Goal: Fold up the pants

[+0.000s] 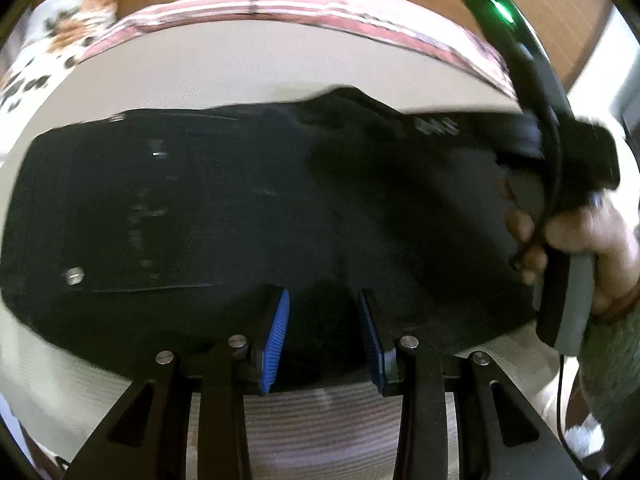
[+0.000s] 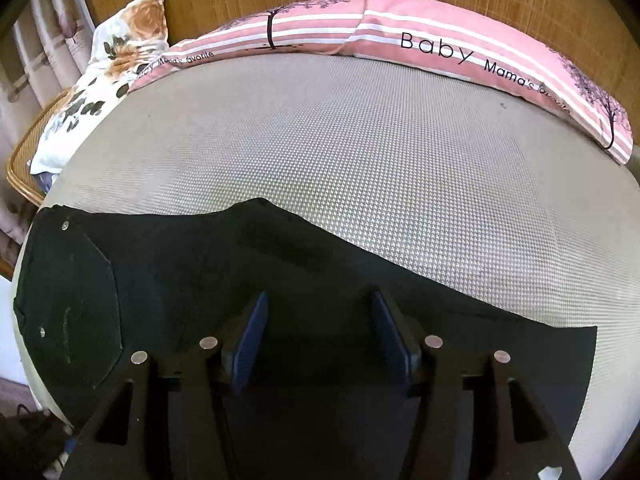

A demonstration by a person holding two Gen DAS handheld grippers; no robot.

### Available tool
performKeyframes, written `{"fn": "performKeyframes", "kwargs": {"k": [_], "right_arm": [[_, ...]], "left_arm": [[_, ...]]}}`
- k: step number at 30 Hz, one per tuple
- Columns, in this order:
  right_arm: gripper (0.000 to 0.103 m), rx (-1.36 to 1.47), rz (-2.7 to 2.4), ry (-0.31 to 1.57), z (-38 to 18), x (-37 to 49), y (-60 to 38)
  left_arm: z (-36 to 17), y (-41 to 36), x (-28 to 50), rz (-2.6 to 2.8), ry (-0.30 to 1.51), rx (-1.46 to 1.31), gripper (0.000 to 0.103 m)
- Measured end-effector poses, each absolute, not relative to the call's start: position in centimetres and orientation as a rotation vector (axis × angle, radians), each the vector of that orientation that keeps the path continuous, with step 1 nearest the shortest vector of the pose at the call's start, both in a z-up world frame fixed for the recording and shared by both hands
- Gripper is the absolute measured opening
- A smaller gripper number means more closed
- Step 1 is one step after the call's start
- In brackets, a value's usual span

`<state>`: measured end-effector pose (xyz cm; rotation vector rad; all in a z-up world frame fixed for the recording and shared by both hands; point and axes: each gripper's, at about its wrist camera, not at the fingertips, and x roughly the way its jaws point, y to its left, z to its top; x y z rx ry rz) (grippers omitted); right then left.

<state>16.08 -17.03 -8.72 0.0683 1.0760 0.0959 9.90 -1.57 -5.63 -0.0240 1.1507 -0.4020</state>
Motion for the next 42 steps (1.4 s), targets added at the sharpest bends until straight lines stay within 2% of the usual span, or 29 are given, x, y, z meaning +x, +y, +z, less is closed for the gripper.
{"fn": "performKeyframes", "kwargs": {"k": [4,10,12,16,20,24,31,42], "right_arm": [[0.054,0.131,0.106,1.067,-7.9,15.6,-17.7],[0.06,0.155,0.099,1.062,-6.6,13.8,-17.8],[0.067,0.17,0.105,1.065,-6.3,13.1,-17.7],[0.068,0.19,0.105,1.07,-5.9,11.6,-17.7],[0.068,0.23,0.108,1.073,-5.5,9.7,-18.2],[0.069,0.3,0.108,1.08,-5.5,7.8,-19.2],[0.069,0.361,0.082,1.093,-5.8,5.1,-20.4],[0.069,0.365,0.074,1.094,-5.9,4.6,-20.4]], "left_arm": [[-4.7,3.3,10.3,-0.307,1.125,-0.169,0.037],[-4.4,11.0,9.5,-0.165,1.101,-0.404,0.037],[-4.5,13.0,8.8,-0.14,1.088,-0.483,0.038],[-4.9,16.3,7.8,-0.138,1.072,-0.637,0.038],[-5.3,17.9,7.0,-0.143,1.052,-0.733,0.038],[-5.5,19.1,6.6,-0.146,1.031,-0.793,0.044],[-6.6,20.8,6.3,-0.131,1.036,-0.919,0.049],[-9.1,22.6,7.4,-0.102,1.062,-1.024,0.05]]}}
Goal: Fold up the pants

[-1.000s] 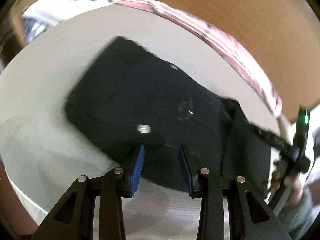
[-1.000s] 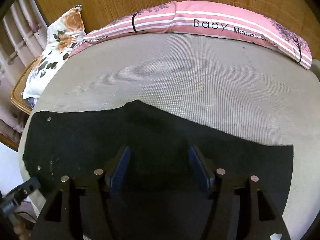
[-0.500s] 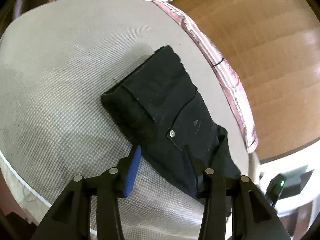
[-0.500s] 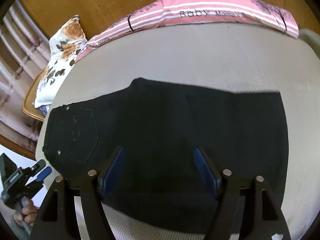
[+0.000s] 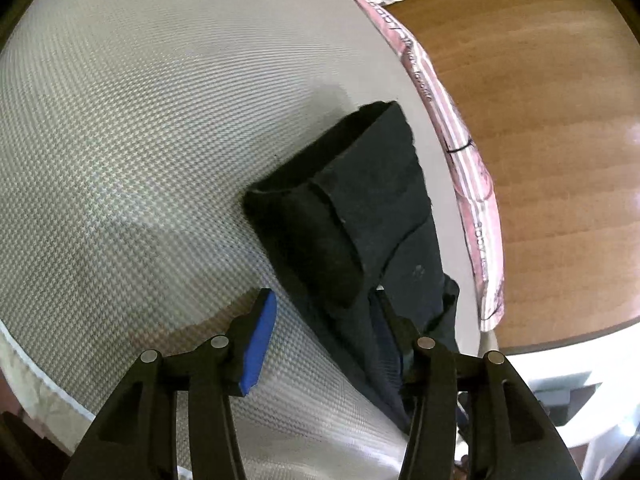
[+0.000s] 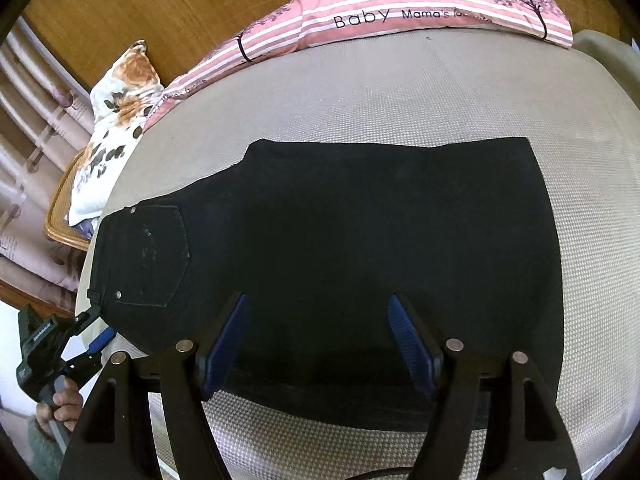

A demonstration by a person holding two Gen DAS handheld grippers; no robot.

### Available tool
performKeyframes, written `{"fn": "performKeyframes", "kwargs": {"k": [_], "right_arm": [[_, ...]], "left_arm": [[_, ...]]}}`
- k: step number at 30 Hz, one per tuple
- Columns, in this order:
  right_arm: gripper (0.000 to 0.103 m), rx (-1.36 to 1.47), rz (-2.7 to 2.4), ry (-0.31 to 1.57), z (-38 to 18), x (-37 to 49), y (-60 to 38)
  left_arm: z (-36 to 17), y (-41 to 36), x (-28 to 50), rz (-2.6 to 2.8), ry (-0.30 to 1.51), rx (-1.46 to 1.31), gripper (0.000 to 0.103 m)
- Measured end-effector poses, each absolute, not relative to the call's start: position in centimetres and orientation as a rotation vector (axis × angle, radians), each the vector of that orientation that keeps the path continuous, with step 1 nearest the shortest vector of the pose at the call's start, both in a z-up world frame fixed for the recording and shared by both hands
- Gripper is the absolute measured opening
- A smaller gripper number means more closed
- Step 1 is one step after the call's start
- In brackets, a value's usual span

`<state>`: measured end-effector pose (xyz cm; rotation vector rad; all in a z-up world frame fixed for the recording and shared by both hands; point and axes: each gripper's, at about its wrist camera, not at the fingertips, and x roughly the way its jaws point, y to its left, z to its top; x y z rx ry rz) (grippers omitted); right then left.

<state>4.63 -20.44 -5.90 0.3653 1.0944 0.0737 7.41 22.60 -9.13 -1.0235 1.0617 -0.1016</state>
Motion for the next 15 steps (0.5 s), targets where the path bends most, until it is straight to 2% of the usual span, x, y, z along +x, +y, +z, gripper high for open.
{"fn": "performKeyframes", "kwargs": {"k": [15], "right_arm": [[0.07,0.349,0.089,1.123,-6.6,5.1,-19.2]], "left_arm": [[-11.4,24.6,8.6,-0.132,0.988,-1.196,0.051]]}}
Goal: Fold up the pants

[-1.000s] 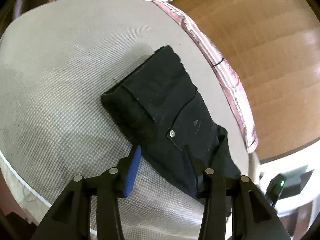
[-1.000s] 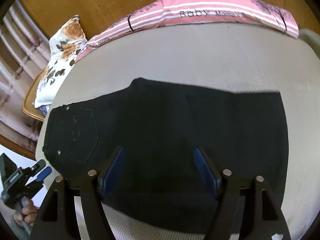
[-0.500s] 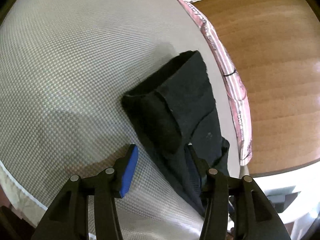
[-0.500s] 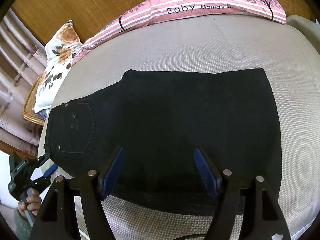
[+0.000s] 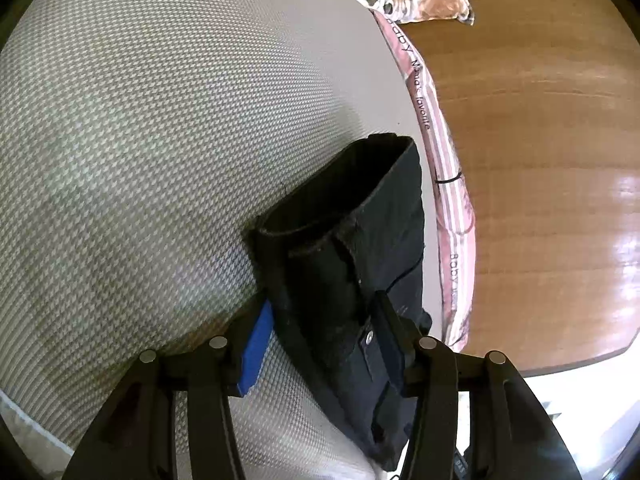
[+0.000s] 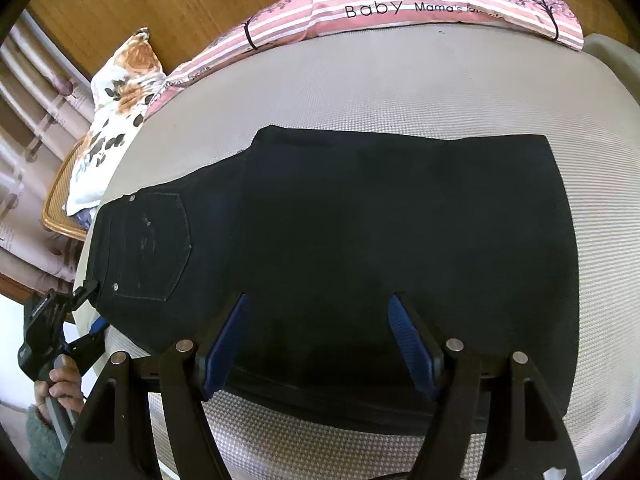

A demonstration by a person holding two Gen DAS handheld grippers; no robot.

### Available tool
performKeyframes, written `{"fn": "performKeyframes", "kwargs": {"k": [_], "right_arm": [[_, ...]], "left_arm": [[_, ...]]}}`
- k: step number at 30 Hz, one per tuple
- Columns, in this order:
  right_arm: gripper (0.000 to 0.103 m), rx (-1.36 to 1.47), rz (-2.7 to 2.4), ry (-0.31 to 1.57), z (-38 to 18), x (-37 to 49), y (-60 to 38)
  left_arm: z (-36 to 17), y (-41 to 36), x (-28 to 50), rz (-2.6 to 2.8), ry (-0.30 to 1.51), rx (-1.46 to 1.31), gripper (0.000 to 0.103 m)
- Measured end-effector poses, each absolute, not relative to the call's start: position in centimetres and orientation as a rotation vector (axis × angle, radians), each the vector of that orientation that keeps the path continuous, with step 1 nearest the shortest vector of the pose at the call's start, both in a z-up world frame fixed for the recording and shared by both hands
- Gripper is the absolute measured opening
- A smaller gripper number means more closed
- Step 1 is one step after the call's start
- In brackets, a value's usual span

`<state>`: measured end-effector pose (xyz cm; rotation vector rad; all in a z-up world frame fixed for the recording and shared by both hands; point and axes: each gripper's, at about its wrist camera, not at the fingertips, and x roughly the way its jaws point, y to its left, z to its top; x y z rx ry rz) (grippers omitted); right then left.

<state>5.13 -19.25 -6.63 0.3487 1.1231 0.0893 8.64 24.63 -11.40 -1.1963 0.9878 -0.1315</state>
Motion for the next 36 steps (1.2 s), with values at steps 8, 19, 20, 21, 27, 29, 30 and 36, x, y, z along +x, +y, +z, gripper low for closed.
{"fn": "performKeyframes", "kwargs": {"k": [8,19,20,21,27,29,30,36], "right_arm": [[0.069,0.344,0.097,1.129,-6.8,5.2,-18.9],[0.07,0.364,0.075,1.106,-6.1,4.9,-19.9],[0.069,0.368,0.069,1.098,-5.8,4.8,-20.1],[0.069,0.373,0.063,1.091,-5.6,4.7,-20.4],[0.069,0.421,0.026,1.044,-3.9,4.1,-23.0],[0.069,0.441,0.012,1.027,-3.2,3.7,-23.9],[0.07,0.455,0.005,1.016,-2.7,3.4,-24.6],[0.07,0.543,-0.018,0.962,-0.8,1.8,-28.2]], "left_arm": [[-11.0,24.1,9.5,-0.109,0.972,-1.163,0.051],[-9.9,22.7,11.5,-0.018,0.958,-1.046,0.033],[-9.6,22.6,11.5,-0.018,0.955,-1.034,0.029],[-9.1,22.4,11.5,-0.02,0.947,-1.02,0.027],[-2.8,18.1,12.7,-0.068,0.901,-0.78,0.025],[-0.4,16.0,13.1,-0.126,0.864,-0.705,0.025],[1.1,14.2,13.5,-0.174,0.842,-0.663,0.025],[5.8,5.4,14.5,-0.389,0.808,-0.492,0.024]]}}
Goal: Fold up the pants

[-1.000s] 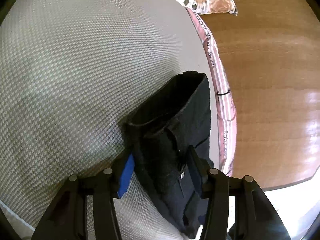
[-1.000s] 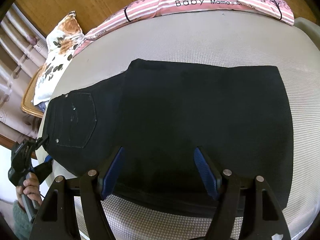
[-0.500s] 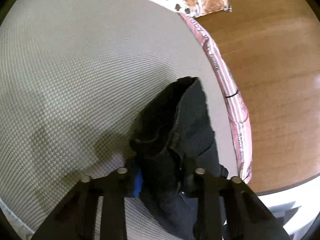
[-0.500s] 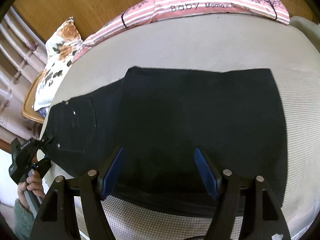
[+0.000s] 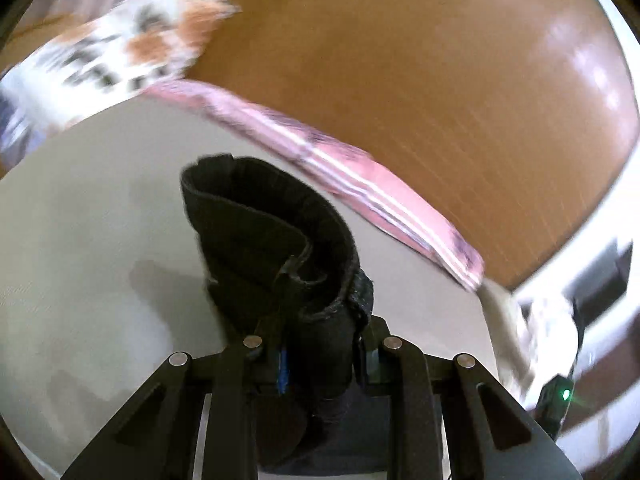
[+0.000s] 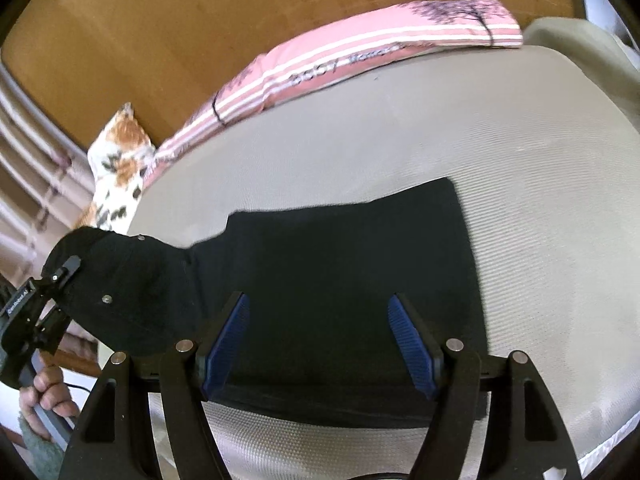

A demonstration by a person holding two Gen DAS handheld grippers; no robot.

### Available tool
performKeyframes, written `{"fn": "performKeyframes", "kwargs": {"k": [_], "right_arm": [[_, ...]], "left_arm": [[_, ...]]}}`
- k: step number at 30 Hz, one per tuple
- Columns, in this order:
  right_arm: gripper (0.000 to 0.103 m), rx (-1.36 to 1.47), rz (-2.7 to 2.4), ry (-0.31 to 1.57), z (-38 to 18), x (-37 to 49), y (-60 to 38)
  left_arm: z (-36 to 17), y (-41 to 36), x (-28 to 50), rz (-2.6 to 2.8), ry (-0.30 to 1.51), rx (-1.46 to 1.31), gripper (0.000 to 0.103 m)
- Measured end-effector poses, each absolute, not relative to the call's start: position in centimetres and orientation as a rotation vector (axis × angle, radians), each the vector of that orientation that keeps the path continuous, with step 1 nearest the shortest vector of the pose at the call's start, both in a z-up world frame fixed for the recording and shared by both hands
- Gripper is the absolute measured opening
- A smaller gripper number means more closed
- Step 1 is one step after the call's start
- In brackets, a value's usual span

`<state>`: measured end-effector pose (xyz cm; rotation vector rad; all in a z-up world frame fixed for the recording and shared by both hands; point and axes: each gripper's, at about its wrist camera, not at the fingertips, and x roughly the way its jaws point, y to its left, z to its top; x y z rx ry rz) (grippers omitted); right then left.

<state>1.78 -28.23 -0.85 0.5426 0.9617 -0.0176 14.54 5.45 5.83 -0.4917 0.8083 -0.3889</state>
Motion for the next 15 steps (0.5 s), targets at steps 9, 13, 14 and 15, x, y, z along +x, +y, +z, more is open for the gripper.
{"fn": "performKeyframes", "kwargs": {"k": [9,13,14,15], "right_arm": [[0.07,0.643,-0.073,0.922,-0.5,-0.3,-33.0],[0.07,0.701,-0.089,0.924,-1.6,-0.8,-34.5],[0.07,0.71,-0.091,0.923,-1.9,-0.9,-34.8],[0.07,0.718,-0.093,0.923,-2.2,-1.0,-35.1]], "left_arm": [[4.3,-8.1,13.6,-0.634,0.895,-0.273,0.024],[1.5,-13.0,12.0,-0.702,0.98,-0.181,0.024],[0.8,-13.8,11.6,-0.706,0.998,-0.158,0.024],[-0.1,-14.8,11.2,-0.707,1.016,-0.127,0.024]]}}
